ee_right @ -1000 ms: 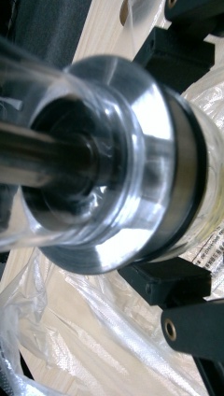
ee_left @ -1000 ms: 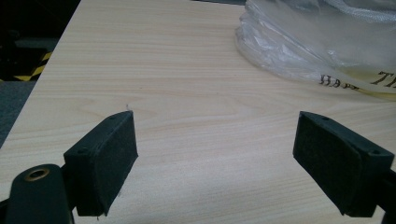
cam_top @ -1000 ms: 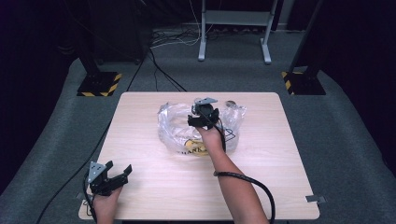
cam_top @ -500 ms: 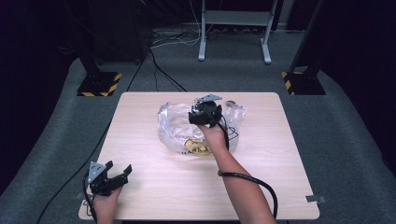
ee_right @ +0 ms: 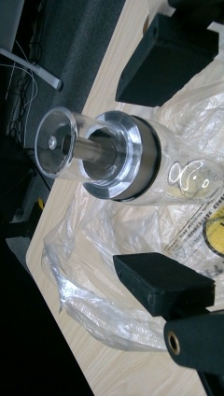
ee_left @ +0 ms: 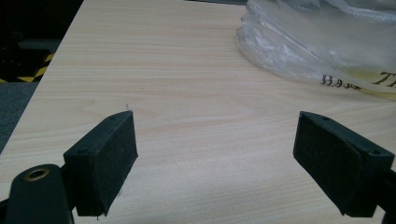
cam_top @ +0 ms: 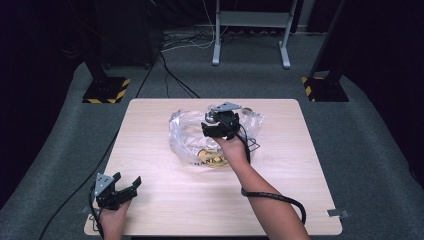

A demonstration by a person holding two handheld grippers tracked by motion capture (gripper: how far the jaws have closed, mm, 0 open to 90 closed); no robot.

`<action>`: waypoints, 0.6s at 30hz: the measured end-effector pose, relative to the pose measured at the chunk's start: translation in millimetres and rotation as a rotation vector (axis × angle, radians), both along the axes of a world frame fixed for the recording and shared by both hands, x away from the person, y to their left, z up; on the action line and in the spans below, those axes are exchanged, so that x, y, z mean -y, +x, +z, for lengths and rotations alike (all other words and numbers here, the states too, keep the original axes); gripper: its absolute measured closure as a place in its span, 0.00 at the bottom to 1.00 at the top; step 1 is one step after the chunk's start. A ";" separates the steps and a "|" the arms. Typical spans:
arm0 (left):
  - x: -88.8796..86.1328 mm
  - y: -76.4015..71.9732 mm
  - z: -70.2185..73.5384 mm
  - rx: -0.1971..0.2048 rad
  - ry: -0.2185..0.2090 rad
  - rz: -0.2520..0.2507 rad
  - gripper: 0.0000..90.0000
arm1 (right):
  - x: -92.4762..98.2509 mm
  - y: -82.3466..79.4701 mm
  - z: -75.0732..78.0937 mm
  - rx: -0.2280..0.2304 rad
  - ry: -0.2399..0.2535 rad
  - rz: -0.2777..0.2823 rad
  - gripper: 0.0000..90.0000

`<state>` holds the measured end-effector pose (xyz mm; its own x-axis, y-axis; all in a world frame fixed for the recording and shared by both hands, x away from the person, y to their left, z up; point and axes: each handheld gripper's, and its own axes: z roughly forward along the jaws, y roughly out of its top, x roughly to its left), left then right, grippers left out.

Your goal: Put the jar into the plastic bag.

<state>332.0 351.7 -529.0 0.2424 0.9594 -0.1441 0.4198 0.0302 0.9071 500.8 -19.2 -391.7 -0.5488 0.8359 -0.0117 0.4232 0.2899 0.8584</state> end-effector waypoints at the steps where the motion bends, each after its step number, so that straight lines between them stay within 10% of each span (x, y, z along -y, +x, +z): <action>1: 0.0 0.1 0.0 -0.001 0.000 0.000 0.15 | 1.1 -0.6 0.8 0.000 0.000 -0.001 0.19; 18: -0.7 -0.7 0.0 0.005 -0.005 0.002 0.14 | 24.7 -28.2 6.4 -0.003 0.028 0.046 0.19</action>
<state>331.3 352.4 -529.0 0.2414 0.9591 -0.1477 0.4155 0.0353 0.9089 472.6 -43.8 -385.3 -0.5869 0.8095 0.0133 0.4122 0.2846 0.8655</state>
